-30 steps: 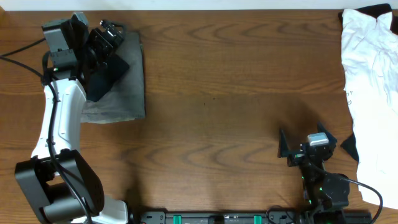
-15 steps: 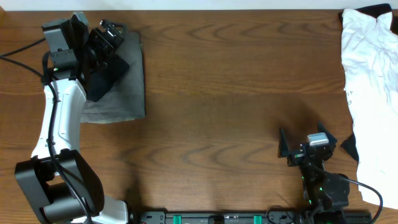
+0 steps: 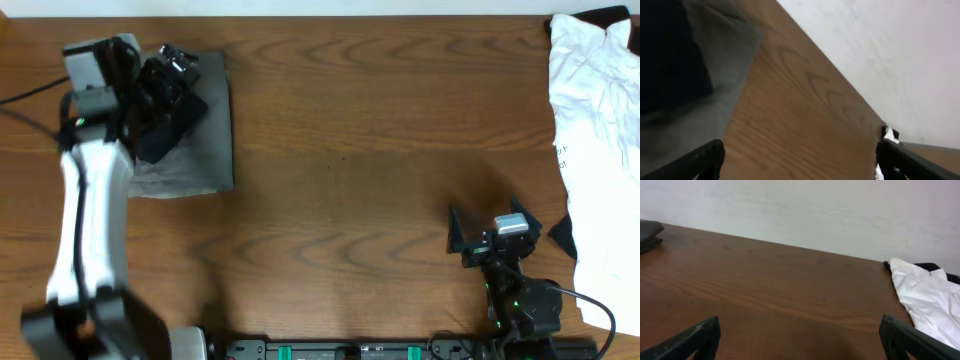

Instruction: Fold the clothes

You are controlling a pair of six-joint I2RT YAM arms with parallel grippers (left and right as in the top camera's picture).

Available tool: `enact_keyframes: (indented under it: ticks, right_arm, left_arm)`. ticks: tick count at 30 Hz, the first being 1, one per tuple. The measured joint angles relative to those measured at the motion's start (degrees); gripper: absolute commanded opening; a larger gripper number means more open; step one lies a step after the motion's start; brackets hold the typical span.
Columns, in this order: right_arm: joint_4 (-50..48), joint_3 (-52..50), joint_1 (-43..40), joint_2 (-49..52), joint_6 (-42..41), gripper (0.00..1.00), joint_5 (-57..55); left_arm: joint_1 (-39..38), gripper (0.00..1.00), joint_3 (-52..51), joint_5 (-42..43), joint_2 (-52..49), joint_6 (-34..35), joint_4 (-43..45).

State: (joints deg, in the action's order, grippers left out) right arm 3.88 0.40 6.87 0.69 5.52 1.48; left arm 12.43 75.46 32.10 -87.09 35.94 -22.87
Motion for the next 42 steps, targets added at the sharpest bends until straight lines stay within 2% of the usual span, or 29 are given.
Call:
enact_keyframes:
  ticks: [6,11,16,22,29,35,42]
  right_arm:
    - [0.0,0.0,0.0,0.0,0.0,0.99,0.0]
    - [0.0,0.0,0.0,0.0,0.0,0.99,0.0]
    - [0.0,0.0,0.0,0.0,0.0,0.99,0.0]
    - [0.0,0.0,0.0,0.0,0.0,0.99,0.0]
    - [0.0,0.0,0.0,0.0,0.0,0.99,0.0]
    - [0.0,0.0,0.0,0.0,0.0,0.99,0.0]
    - [0.0,0.0,0.0,0.0,0.0,0.99,0.0]
  left_arm:
    - [-1.1,0.98,0.0,-2.1,18.8,0.0,-4.8]
    - [-5.8,0.98,-2.6,-7.2,32.6,0.0,-5.0]
    - [-12.4,0.98,-12.1,-14.0,46.0,-0.1,-5.2]
    - [-15.7,0.98,-30.6,-20.5,62.2,-0.2,-4.7]
    - [-15.8,0.98,-51.3,-24.0,69.7,-0.2,9.2]
    - [-15.9,0.98,-64.2,-28.1,73.2,-0.2,23.4]
    - [-15.9,0.98,-71.3,-33.4,79.4,-0.4,25.7]
